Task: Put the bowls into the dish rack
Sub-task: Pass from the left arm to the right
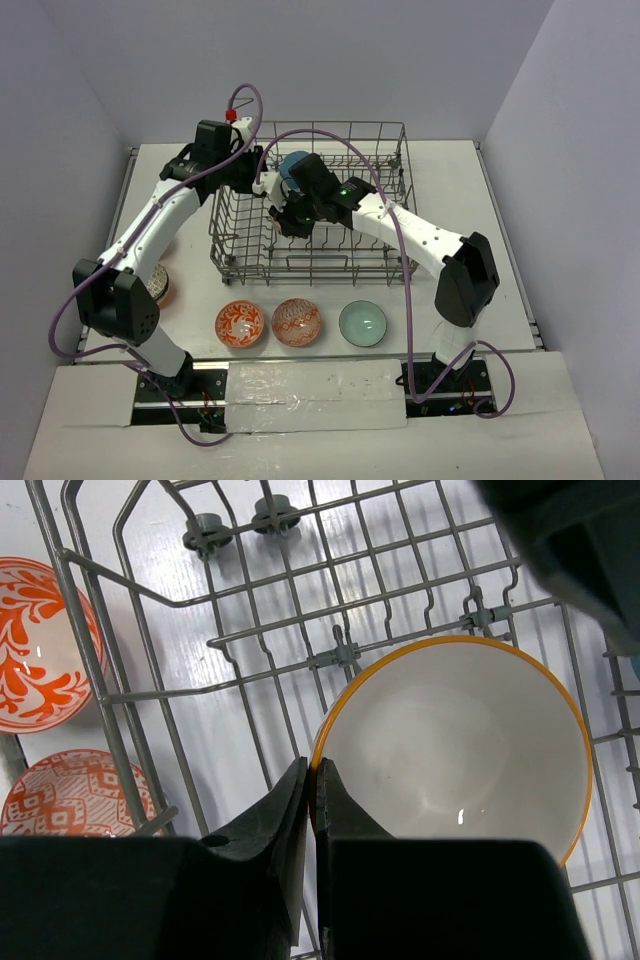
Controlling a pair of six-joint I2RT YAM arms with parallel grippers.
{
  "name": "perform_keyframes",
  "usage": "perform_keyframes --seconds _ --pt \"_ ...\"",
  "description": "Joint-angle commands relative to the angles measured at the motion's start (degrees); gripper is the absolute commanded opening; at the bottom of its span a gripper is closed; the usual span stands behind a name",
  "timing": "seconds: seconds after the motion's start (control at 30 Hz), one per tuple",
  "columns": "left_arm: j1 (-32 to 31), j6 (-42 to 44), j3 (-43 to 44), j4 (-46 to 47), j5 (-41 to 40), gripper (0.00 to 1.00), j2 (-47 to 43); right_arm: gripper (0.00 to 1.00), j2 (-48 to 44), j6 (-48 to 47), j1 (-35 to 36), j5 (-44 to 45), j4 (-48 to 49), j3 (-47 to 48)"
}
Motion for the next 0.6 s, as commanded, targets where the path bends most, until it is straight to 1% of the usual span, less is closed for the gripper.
perform_keyframes --seconds 0.0,0.2,0.33,0.43,0.57 --pt "0.61 -0.85 0.33 2.51 -0.60 0.37 -0.92 0.00 0.38 0.04 -0.45 0.60 2.55 1.96" --pt "1.66 -1.11 -2.31 6.28 -6.32 0.37 -6.19 0.00 0.12 2.58 -1.86 -0.18 2.46 4.41" --pt "3.07 -1.72 -3.98 8.13 -13.34 0.37 -10.49 0.00 -0.15 5.83 -3.79 -2.02 2.63 8.71" --pt "4.65 -3.65 -7.04 11.11 -15.37 0.37 -13.57 0.00 0.20 8.73 -5.11 -3.08 2.63 12.05" --pt "7.37 -6.12 -10.39 15.16 -15.90 0.38 -16.57 0.00 0.47 13.04 -7.04 -4.40 3.69 15.66"
